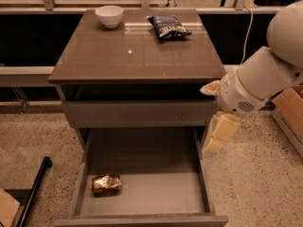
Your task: Pick orange can from middle drawer and place on counter
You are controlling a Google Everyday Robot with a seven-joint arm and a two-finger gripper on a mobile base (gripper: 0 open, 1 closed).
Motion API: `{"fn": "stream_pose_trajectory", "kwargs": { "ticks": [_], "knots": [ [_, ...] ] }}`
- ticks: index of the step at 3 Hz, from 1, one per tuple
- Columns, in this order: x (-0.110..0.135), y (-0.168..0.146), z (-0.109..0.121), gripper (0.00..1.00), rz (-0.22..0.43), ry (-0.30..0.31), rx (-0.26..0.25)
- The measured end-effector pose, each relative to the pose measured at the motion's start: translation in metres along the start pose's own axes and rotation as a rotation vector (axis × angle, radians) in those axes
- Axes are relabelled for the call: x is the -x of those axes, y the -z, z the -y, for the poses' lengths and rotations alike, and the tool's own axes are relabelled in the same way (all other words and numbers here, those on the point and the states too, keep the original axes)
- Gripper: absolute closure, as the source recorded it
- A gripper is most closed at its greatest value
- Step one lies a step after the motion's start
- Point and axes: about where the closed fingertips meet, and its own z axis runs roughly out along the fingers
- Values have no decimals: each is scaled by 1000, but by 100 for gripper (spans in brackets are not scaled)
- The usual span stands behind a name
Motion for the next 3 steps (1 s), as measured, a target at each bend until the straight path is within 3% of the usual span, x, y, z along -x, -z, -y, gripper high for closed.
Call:
{"fn": "stream_pose_trajectory", "kwargs": {
  "ticks": [1,3],
  "knots": [
    [12,-54,-15,0,91,19,67],
    [31,-165,-37,0,247,-67,147]
  ]
}}
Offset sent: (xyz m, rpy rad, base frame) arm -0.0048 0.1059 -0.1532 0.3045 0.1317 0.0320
